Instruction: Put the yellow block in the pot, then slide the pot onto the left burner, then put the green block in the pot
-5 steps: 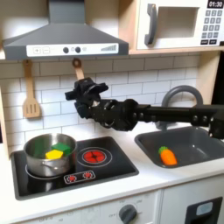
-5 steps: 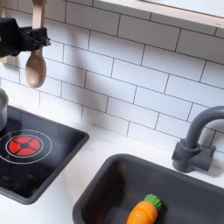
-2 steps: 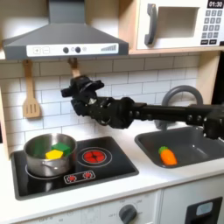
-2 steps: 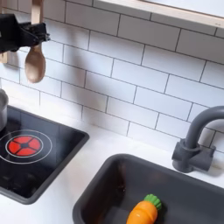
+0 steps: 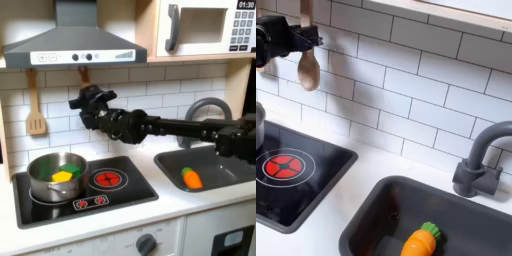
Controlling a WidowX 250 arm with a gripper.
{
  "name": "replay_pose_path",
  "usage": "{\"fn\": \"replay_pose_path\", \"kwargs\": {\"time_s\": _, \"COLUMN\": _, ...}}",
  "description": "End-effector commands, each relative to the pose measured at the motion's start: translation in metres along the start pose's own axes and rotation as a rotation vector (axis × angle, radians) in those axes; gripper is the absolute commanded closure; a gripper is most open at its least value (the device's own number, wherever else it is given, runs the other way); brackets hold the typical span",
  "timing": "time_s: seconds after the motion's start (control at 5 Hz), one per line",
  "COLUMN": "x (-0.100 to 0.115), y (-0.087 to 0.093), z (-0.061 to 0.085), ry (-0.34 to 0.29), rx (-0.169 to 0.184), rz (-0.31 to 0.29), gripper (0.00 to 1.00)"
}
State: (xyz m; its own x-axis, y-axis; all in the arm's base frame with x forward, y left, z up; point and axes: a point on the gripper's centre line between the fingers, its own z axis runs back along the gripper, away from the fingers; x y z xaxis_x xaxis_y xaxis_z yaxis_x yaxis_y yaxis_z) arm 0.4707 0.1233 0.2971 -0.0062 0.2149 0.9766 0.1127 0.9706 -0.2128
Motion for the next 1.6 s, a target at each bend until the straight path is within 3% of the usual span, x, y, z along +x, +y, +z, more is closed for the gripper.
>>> {"fn": "replay_pose_path", "kwargs": {"time_s": 0.0, "x": -0.004, "y": -0.004, "z": -0.007, "ry": 0.003, "rx": -0.008, "rz": 0.002, "gripper": 1.0}}
{"fn": "replay_pose_path", "kwargs": {"time_s": 0.8, "x": 0.002, "y": -0.008, "z": -0.017, "ry": -0.014, "rx": -0.014, "rz": 0.022, "gripper": 1.0}}
{"fn": "replay_pose_path", "kwargs": {"time_s": 1.0, "x": -0.005, "y": -0.007, "z": -0.022, "ry": 0.004, "rx": -0.013, "rz": 0.026, "gripper": 1.0}}
{"fn": "replay_pose_path", "kwargs": {"time_s": 1.4, "x": -0.011, "y": -0.005, "z": -0.017, "ry": 0.033, "rx": -0.001, "rz": 0.023, "gripper": 1.0}}
